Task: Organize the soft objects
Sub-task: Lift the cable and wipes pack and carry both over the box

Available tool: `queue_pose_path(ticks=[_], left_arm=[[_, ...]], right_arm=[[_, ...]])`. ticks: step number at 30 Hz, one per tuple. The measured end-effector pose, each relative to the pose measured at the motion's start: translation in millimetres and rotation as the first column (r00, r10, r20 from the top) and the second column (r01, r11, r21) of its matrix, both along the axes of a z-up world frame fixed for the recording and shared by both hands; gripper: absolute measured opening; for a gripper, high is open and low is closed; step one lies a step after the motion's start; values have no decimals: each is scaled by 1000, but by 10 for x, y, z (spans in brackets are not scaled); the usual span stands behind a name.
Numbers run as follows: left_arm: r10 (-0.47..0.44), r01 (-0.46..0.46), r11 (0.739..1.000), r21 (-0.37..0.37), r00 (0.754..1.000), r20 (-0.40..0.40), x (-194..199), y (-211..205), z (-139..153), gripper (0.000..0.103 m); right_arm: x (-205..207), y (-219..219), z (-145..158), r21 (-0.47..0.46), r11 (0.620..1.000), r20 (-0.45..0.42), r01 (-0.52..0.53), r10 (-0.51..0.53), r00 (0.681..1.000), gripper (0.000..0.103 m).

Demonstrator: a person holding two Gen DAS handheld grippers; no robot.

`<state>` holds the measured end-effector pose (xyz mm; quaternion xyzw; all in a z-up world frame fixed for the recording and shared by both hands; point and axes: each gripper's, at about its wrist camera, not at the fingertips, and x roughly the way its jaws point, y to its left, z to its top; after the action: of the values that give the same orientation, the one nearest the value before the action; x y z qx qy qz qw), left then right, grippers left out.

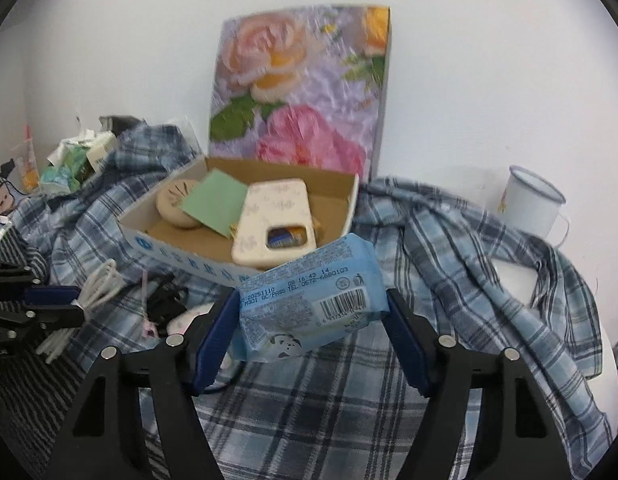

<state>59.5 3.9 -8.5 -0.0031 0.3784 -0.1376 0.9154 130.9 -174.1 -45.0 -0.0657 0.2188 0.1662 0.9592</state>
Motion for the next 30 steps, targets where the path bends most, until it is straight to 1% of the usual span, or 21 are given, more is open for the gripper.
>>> queue_pose_path(ticks=[3, 5, 8, 11, 17, 24, 30], left_arm=[[6, -6, 1000, 9, 1000, 11, -15, -17, 15, 21], [7, -7, 1000, 9, 1000, 19, -25, -17, 25, 21], [20, -20, 1000, 10, 999, 32, -36, -10, 46, 21], [37, -38, 999, 9, 997, 62, -66, 2, 91, 21], [75, -75, 997, -7, 991, 112, -96, 67, 189, 21], [101, -98, 995, -28, 983, 151, -94, 130, 290, 21], [126, -127, 992, -7, 978, 167, -59, 143, 333, 21]], right_arm=[[-86, 45, 80, 53, 997, 29, -54, 53, 998, 71], [-160, 107, 129, 96, 989, 42, -113, 109, 993, 71], [-257, 233, 166, 113, 979, 61, -171, 165, 984, 71], [-336, 358, 168, 118, 969, 69, -217, 210, 975, 71], [-378, 513, 119, 82, 966, 71, -243, 238, 969, 71], [-417, 490, 136, 87, 967, 88, -241, 233, 968, 71], [-416, 473, 138, 94, 966, 88, -240, 232, 969, 71]])
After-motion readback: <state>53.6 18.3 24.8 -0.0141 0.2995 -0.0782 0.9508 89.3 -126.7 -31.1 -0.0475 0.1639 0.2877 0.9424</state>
